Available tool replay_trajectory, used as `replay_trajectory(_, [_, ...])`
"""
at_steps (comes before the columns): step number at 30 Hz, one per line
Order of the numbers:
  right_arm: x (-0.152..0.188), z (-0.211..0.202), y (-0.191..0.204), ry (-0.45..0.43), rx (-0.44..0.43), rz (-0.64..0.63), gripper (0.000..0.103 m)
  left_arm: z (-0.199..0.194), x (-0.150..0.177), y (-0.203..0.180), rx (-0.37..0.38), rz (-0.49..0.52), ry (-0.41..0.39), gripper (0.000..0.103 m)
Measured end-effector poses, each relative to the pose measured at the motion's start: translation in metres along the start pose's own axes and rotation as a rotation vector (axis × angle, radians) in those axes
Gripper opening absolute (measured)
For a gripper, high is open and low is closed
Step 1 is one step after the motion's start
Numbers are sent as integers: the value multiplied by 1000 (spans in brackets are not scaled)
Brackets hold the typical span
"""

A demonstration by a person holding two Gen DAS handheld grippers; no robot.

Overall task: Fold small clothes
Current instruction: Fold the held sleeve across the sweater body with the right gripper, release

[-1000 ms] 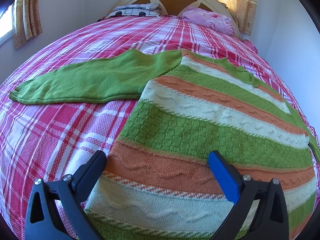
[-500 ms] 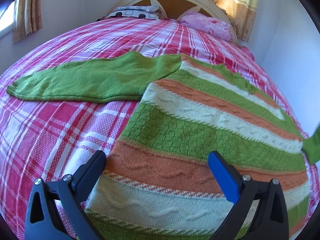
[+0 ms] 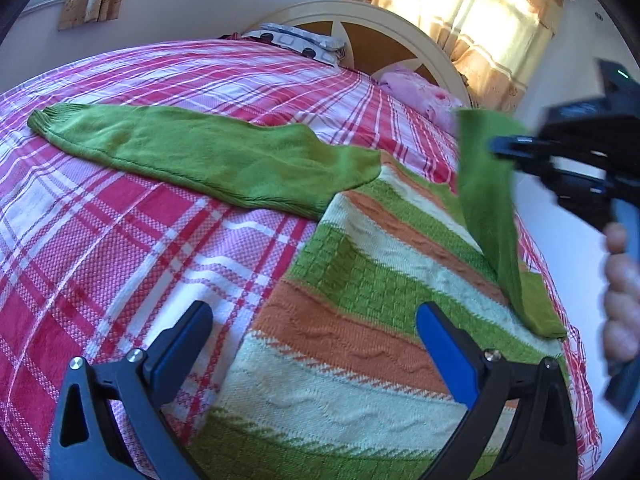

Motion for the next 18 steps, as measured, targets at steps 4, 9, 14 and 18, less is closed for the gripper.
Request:
replay_trajectory(4, [20,43,14,63,-22,-19,5,-2,-1,3,19,-14,-5,103])
replay_trajectory(9, [26,71,8,95,-88,11,9,0,-1,3,14,-4,0,103])
replay_trajectory(14, [32,73,15,158,-313,122,56,2,-2,3,16,-5,4,103])
replay_trajectory(18, [26,47,-5,44,-229,116,56,3,-2,2,11,0,8,103])
Point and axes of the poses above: each gripper's, at about its wrist camera, not at the fingertips, and z roughly the way its jaws point, y to its left, x to its underside, the point moved 8 cm from there along z, roughly the way its jaws point, and after that the axes turned 3 degrees about -z, right-handed, at the moved point
